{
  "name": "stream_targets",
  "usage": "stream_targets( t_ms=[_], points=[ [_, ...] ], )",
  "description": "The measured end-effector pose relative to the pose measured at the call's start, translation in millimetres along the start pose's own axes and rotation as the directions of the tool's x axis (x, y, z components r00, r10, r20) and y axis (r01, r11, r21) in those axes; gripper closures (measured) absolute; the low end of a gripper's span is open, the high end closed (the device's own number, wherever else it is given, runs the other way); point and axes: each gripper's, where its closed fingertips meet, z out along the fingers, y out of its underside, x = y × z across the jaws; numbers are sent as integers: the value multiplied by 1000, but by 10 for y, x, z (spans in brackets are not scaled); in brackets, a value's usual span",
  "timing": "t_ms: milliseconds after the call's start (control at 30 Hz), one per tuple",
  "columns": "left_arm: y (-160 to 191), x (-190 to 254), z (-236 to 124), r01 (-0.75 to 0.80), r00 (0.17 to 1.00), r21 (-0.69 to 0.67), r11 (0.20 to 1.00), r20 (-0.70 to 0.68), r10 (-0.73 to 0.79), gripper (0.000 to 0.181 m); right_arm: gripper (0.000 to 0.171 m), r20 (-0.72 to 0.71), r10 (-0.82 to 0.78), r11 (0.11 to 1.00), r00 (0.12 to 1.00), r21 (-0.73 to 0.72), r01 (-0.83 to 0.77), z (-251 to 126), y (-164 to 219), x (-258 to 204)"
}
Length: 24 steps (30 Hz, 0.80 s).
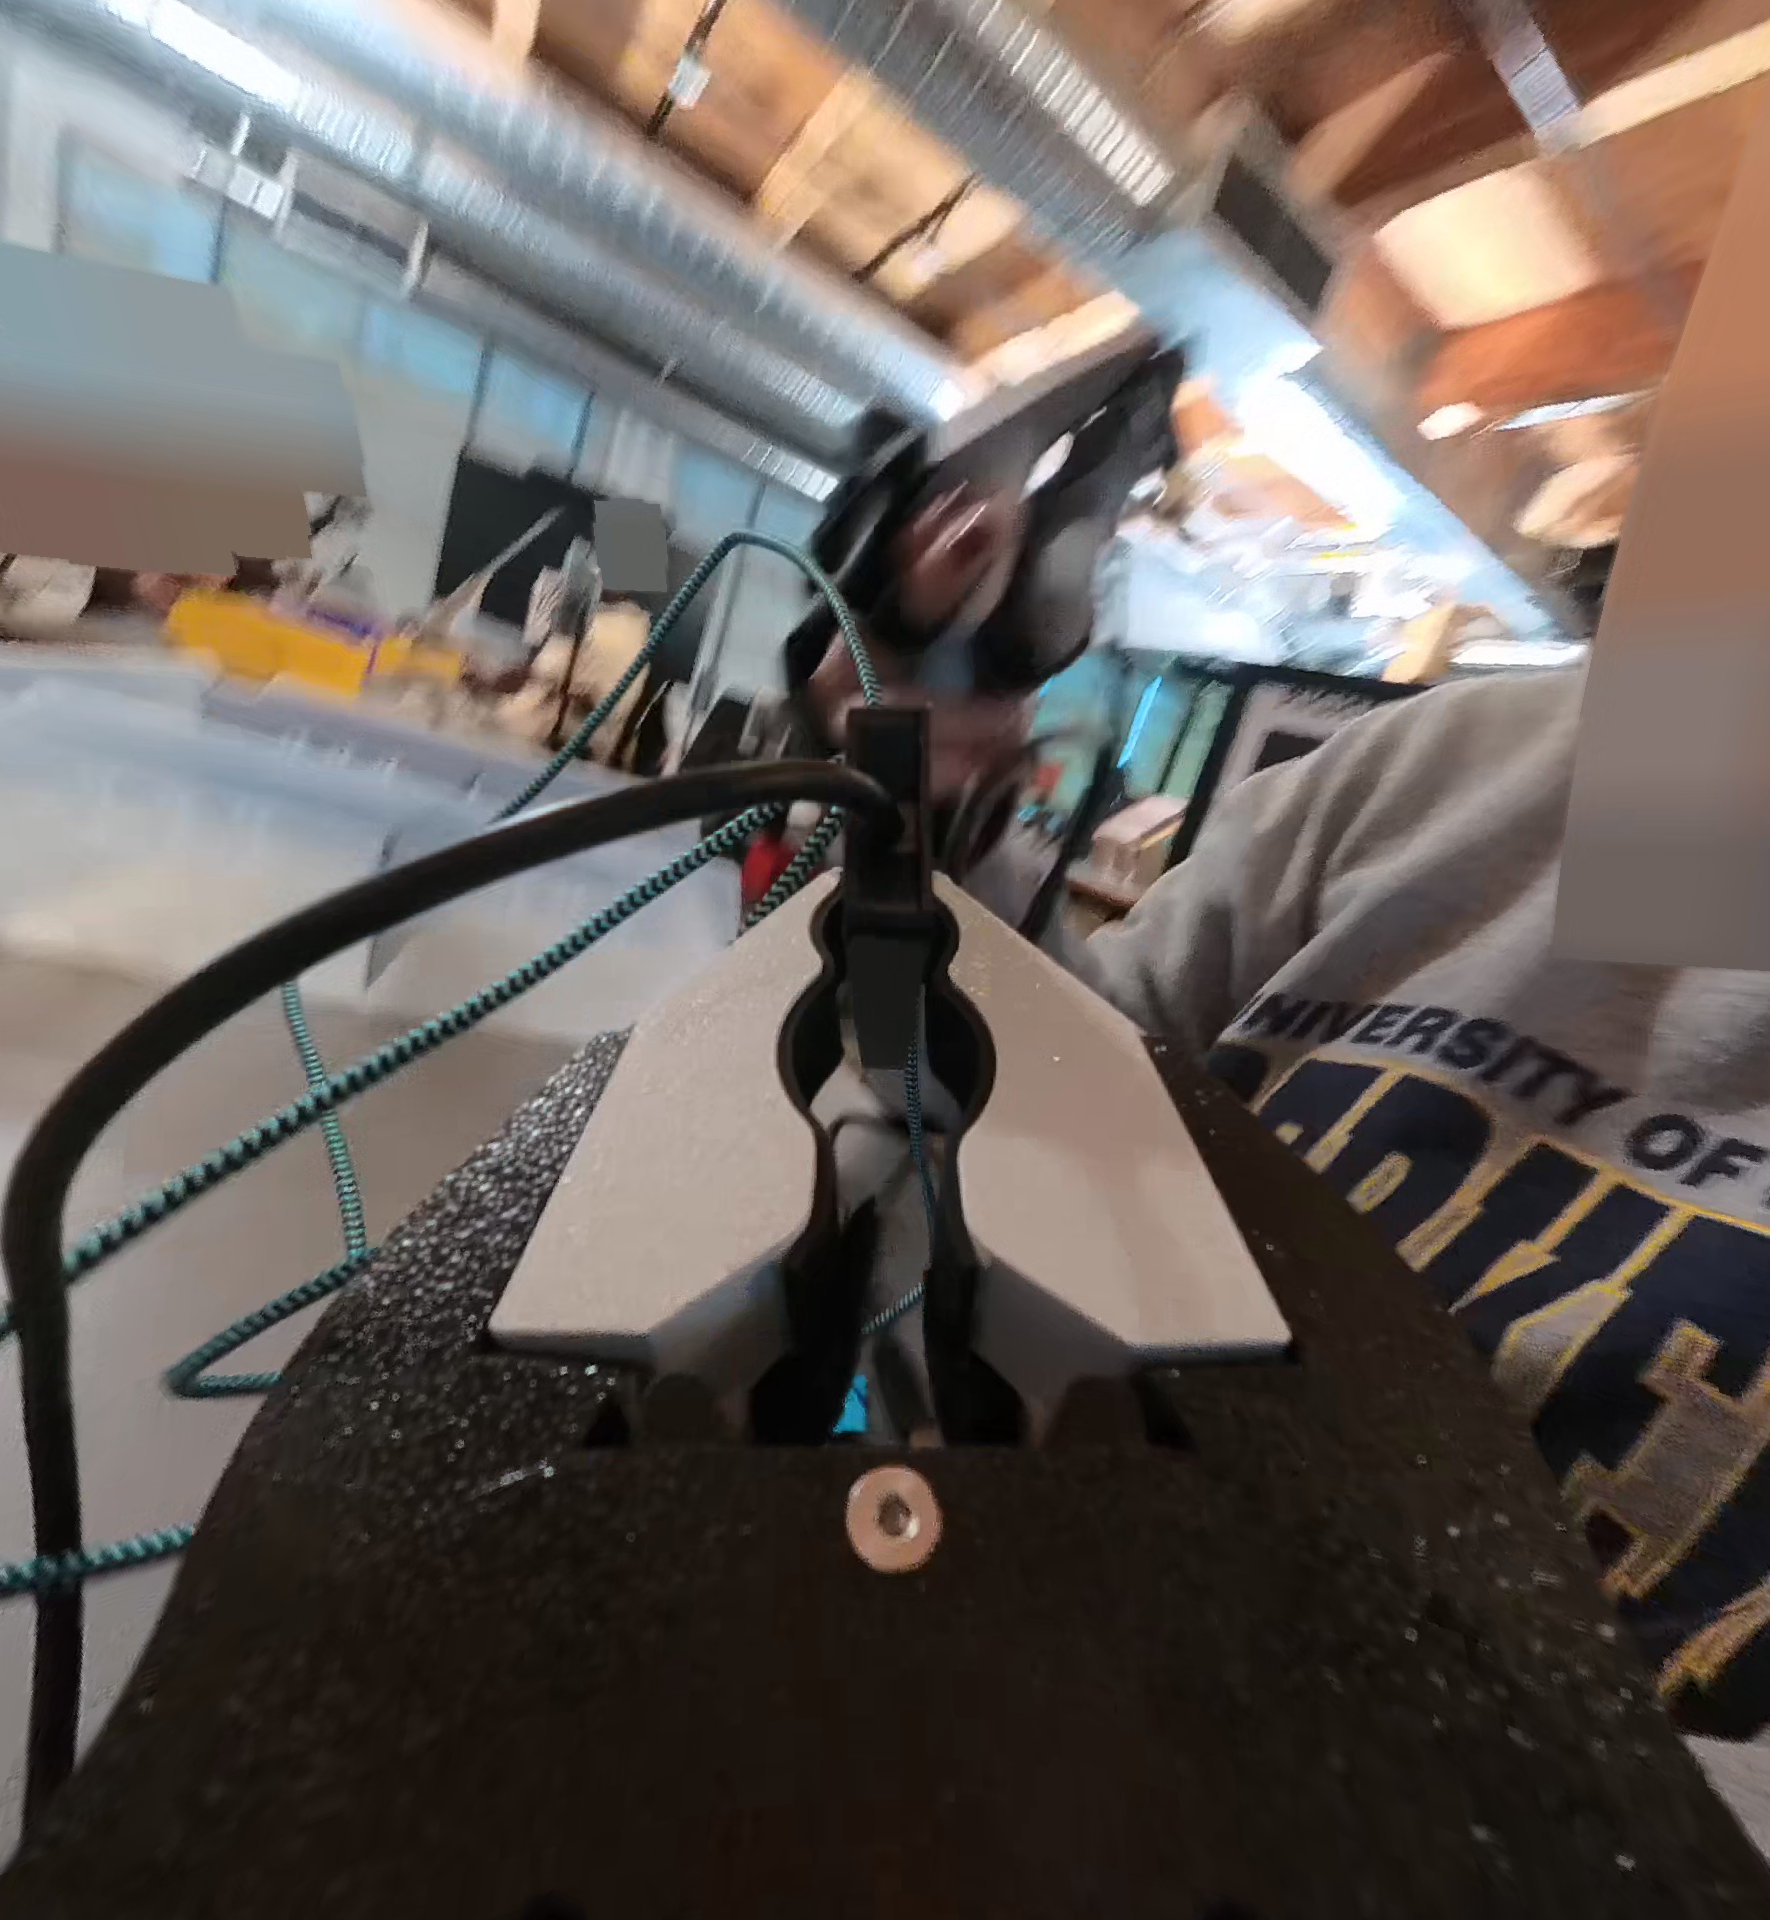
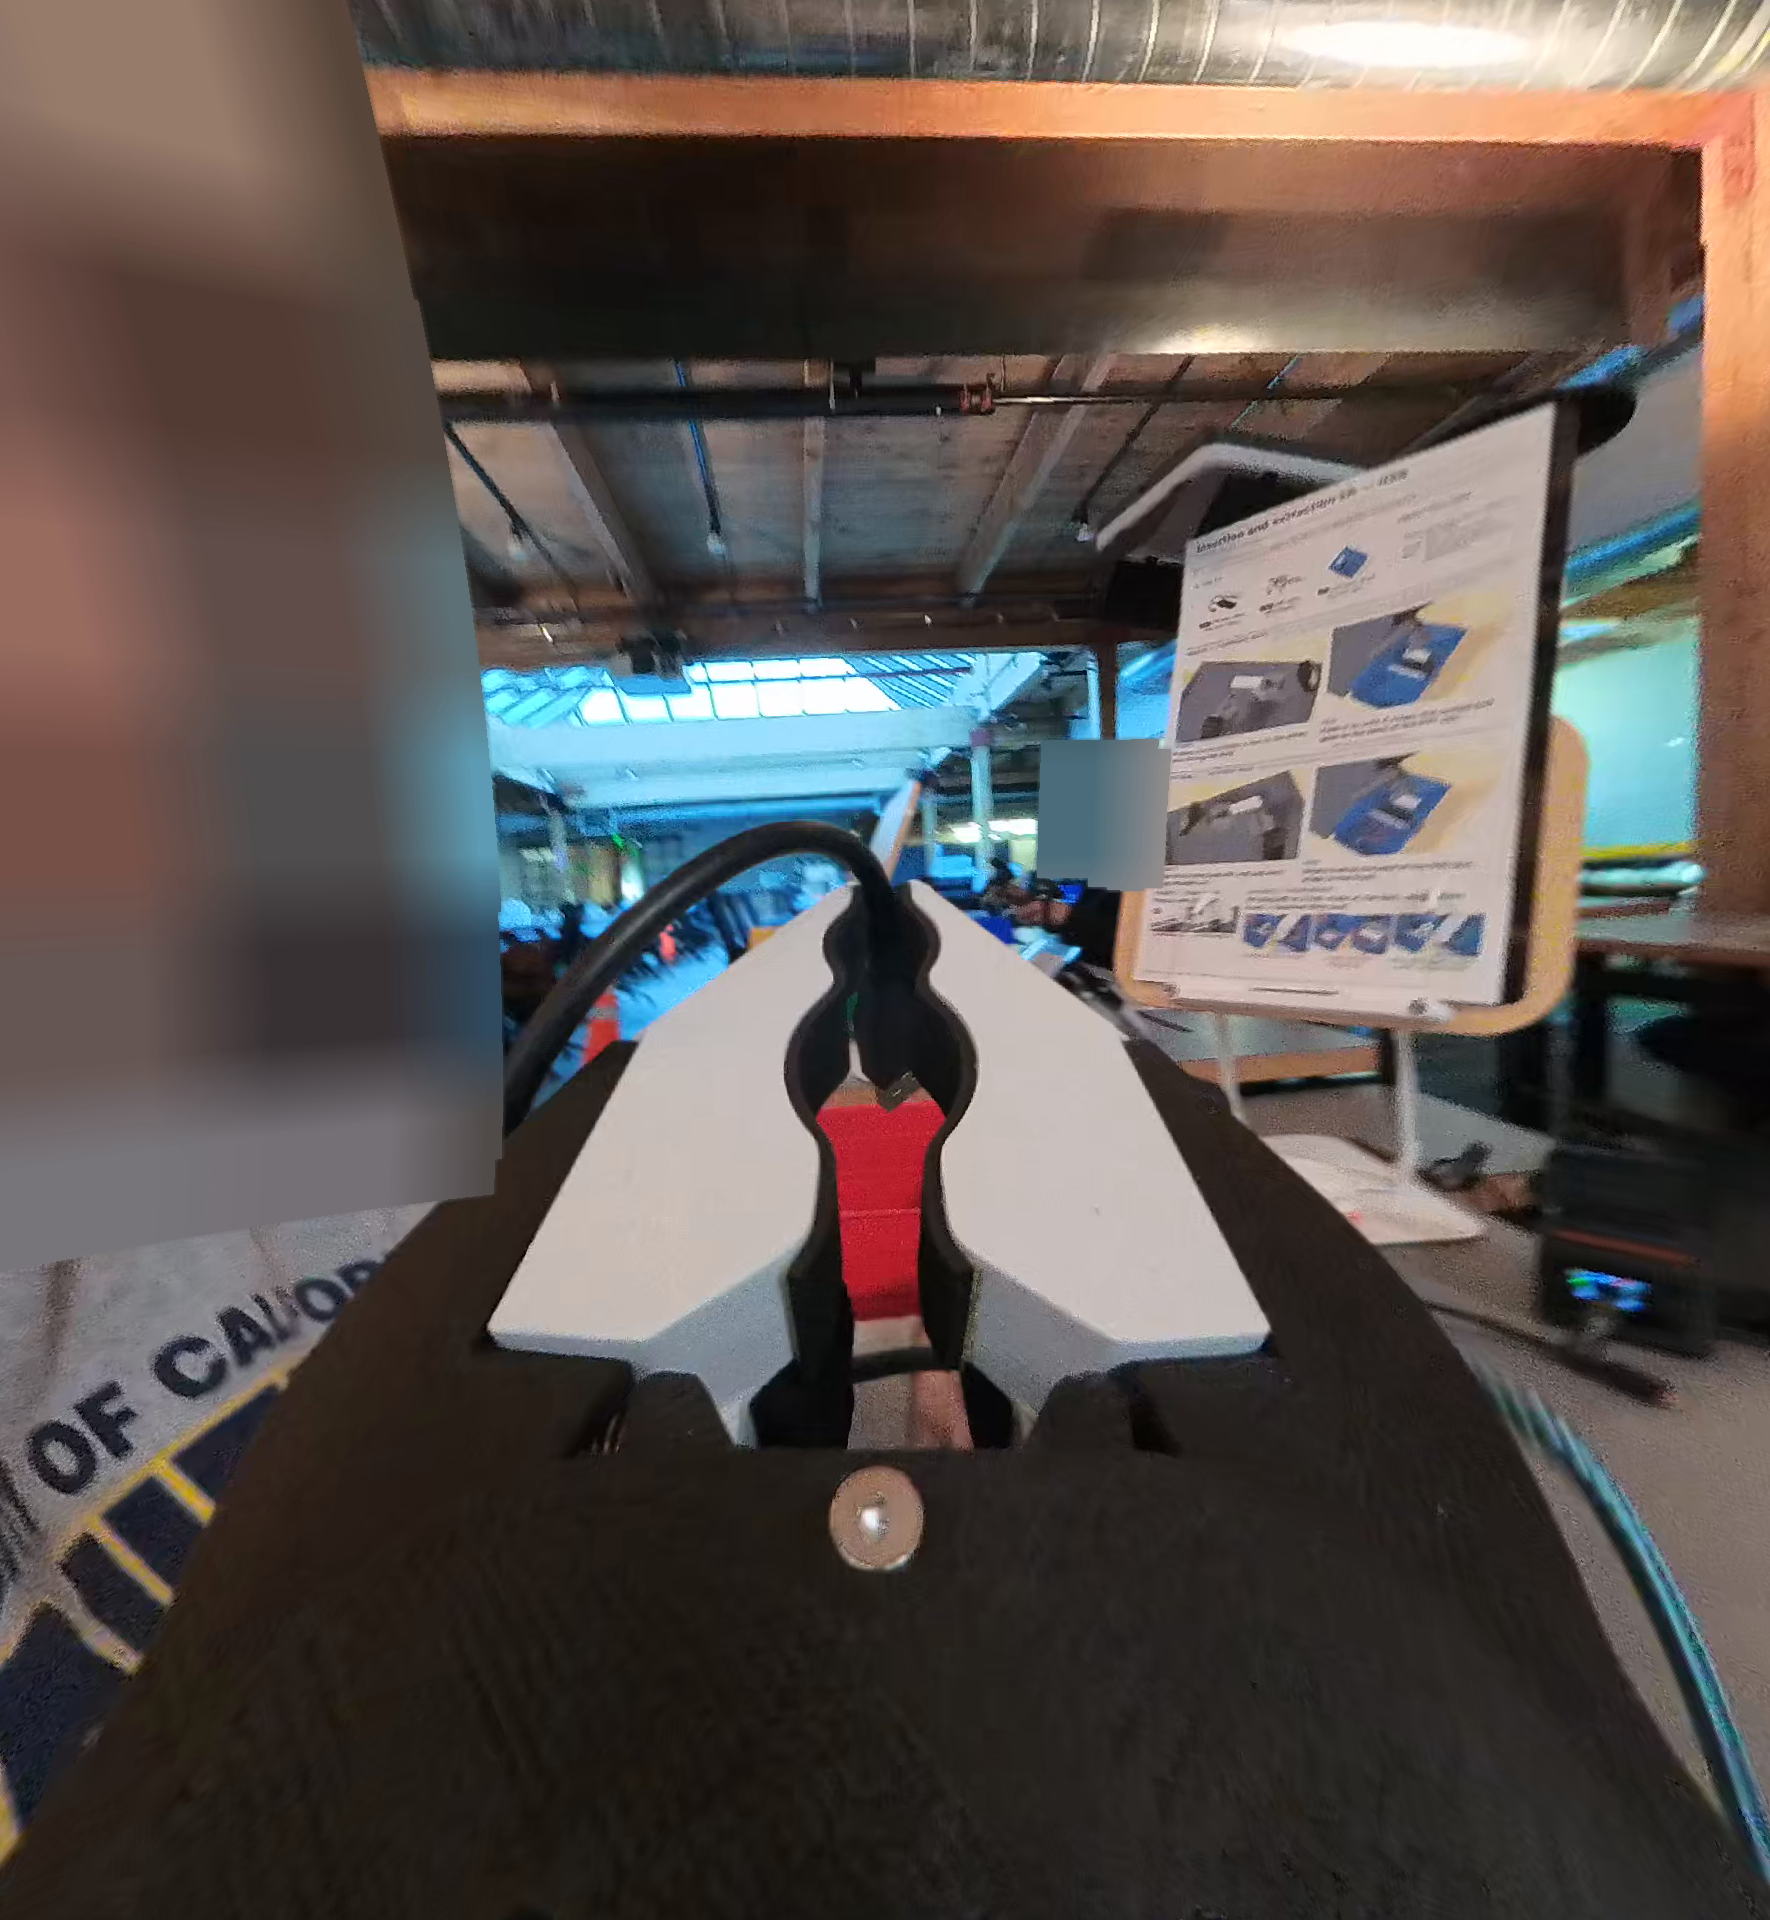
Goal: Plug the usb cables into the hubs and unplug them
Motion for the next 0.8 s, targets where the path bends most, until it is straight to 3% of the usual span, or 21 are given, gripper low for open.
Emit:
stream_targets(
  t_ms=[167, 300, 400, 467, 633, 800],
  points=[
    [122, -110, -43, 102, 994, -73, 992, 40, -99, 173, 168, -31, -240, 963, 970, -133, 234, -4, -24, -41],
    [294, -379, -162, 181, 966, -145, 973, 212, -148, 173, 168, -18, -243, 957, 970, -168, 236, -78, 167, 63],
    [435, -513, -246, 240, 933, -208, 948, 319, -166, 173, 169, -101, -256, 935, 961, -277, 220, -180, 432, 301],
    [427, -414, -211, 279, 941, -199, 939, 252, -226, 173, 169, -109, -294, 916, 950, -316, 247, -226, 549, 377],
    [281, -61, -108, 368, 926, -142, 919, -32, -376, 173, 170, -50, -161, 970, 986, -192, 149, -186, 648, 347],
    [224, 153, -85, 400, 883, -149, 904, -202, -424, 173, 169, -73, -92, 988, 993, -133, 82, -114, 754, 384]
  ],
)
